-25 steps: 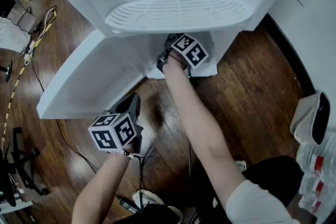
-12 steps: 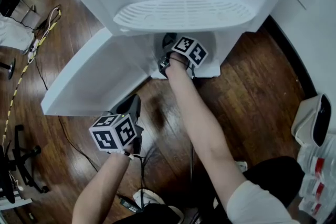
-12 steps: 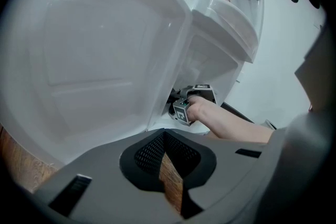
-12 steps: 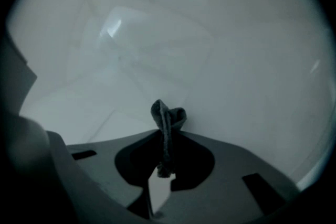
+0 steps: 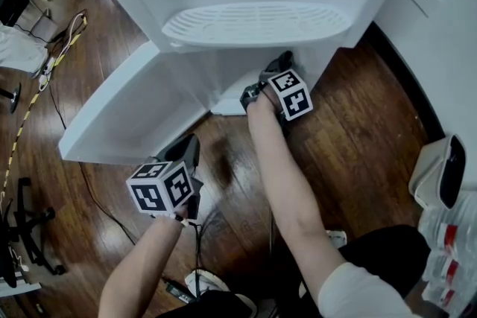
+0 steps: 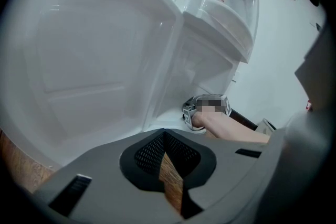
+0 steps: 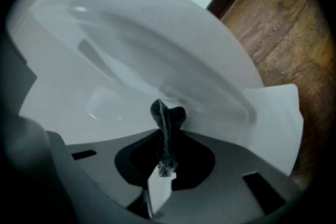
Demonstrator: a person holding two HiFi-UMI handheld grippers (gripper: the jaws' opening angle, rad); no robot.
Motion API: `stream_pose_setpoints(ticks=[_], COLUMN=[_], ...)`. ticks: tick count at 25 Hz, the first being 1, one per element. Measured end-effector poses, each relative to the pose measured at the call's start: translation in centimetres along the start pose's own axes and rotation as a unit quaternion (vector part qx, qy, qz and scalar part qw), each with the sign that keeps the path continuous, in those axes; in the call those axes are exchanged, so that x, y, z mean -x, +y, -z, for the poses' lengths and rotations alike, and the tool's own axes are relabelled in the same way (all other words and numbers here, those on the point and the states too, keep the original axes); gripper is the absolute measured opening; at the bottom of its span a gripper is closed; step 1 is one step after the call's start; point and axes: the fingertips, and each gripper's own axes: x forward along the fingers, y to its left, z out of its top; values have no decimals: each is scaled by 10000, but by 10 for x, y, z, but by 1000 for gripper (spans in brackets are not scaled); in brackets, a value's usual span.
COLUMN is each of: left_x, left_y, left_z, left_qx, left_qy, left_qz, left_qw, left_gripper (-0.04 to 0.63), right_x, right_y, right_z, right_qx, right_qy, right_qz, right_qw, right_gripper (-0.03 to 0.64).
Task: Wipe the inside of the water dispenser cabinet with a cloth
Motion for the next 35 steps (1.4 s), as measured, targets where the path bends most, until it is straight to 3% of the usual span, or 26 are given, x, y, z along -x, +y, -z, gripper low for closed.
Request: stream_pose_setpoints(ticks=[5, 8, 13, 22, 26, 35], left_x=[2, 3, 5, 11, 12, 11], left_y=[-2, -1, -3, 0, -1, -10], left_z=[-1, -2, -3, -6, -6, -9], left_qx=[-19, -22, -36, -42, -52, -104], left_qy=[-15, -25, -46, -91, -91, -115], left_qz=[19, -9, -5, -58, -56, 24], left_qw=[10000, 10000, 10000, 9999, 9999, 9999], left_gripper=[-12, -12, -12, -12, -12, -12], right_x=[4, 0, 1, 15, 18, 32], right_y=[-9, -2, 18, 31, 24, -14], right_z=[-7, 22, 92, 151, 139, 46], right_qx=[-123, -280, -466, -119, -107, -584], right_qy=[-63, 561, 1805, 2641, 2489, 1227], right_qz=[-26, -263, -662, -833, -754, -298], right_qw=[9999, 9977, 9802, 9608, 9655, 9903], right_gripper=[43, 43, 43, 43, 43, 43])
